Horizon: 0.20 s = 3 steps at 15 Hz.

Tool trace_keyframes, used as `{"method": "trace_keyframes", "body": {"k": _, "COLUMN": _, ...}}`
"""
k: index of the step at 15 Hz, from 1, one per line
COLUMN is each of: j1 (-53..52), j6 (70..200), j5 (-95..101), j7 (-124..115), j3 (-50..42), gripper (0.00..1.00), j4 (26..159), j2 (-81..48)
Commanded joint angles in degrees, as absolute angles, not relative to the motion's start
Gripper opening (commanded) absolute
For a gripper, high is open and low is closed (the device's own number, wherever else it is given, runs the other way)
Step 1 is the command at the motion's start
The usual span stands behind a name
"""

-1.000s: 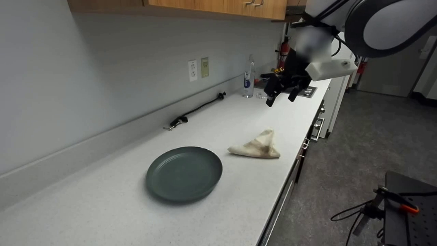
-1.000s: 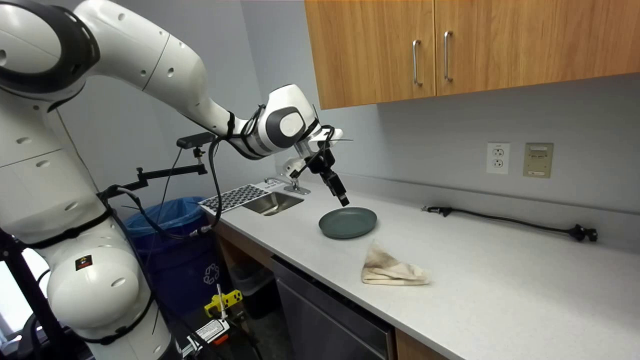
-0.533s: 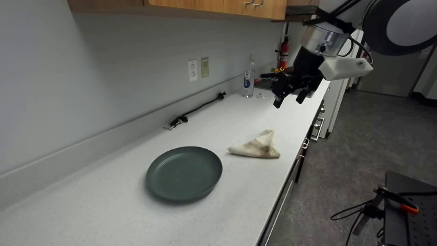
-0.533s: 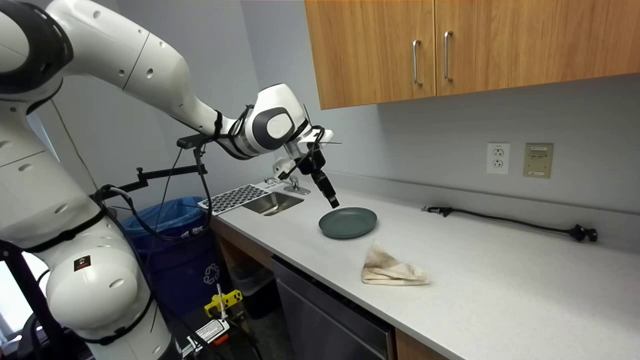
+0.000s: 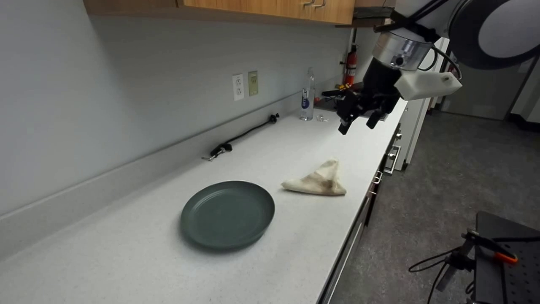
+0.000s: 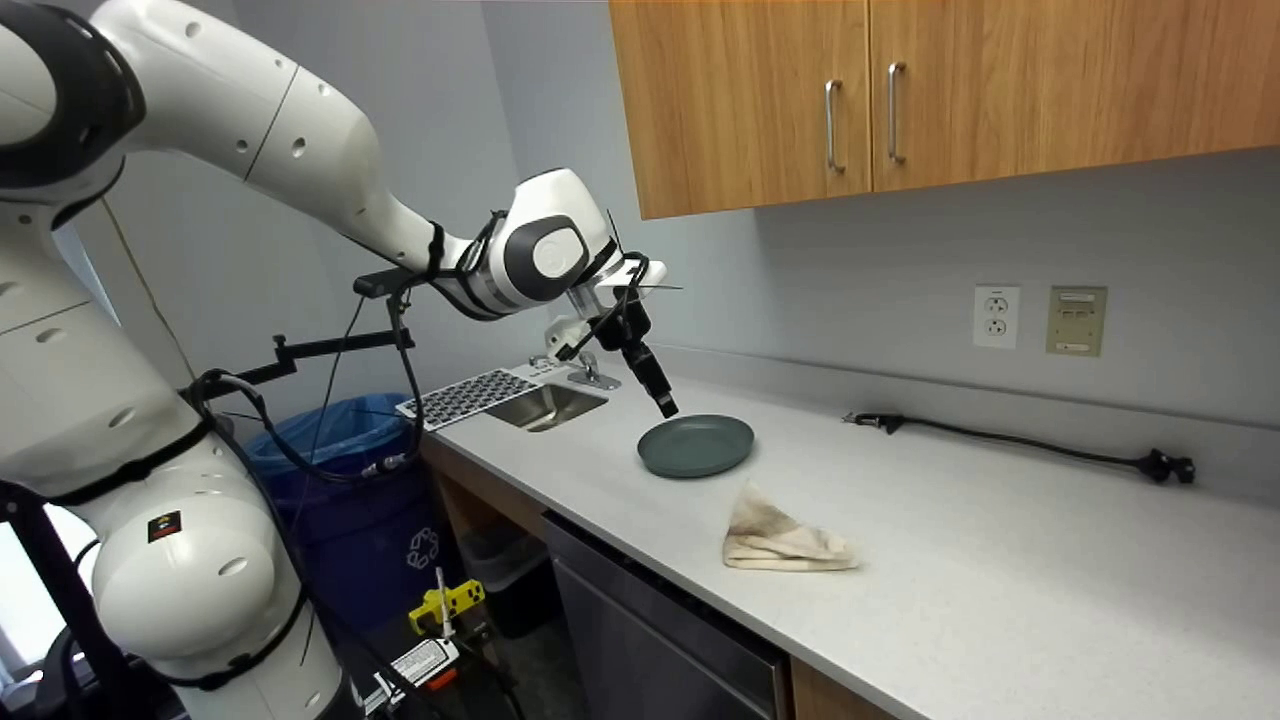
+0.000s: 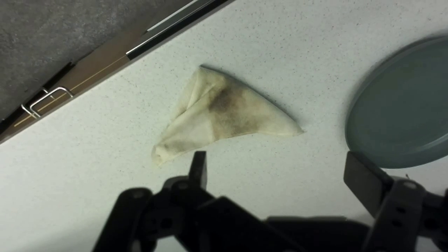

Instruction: Fold up the white towel on the counter.

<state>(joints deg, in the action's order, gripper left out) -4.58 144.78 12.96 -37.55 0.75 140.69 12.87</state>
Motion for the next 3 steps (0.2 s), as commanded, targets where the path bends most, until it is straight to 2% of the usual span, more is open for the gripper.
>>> {"method": "trace_keyframes", "body": {"k": 1, "j1": -2.08, "j6": 144.77, "j5": 11.88, "j7": -36.67, "j3": 3.19, "gripper": 1.00, "j4": 140.66, "j2": 12.93}}
{"method": "trace_keyframes", "body": {"k": 3, "j1": -2.08, "j6": 144.77, "j5": 11.88, "j7": -36.67, "j3": 3.19, "gripper": 1.00, "j4": 140.66, "j2": 12.93}}
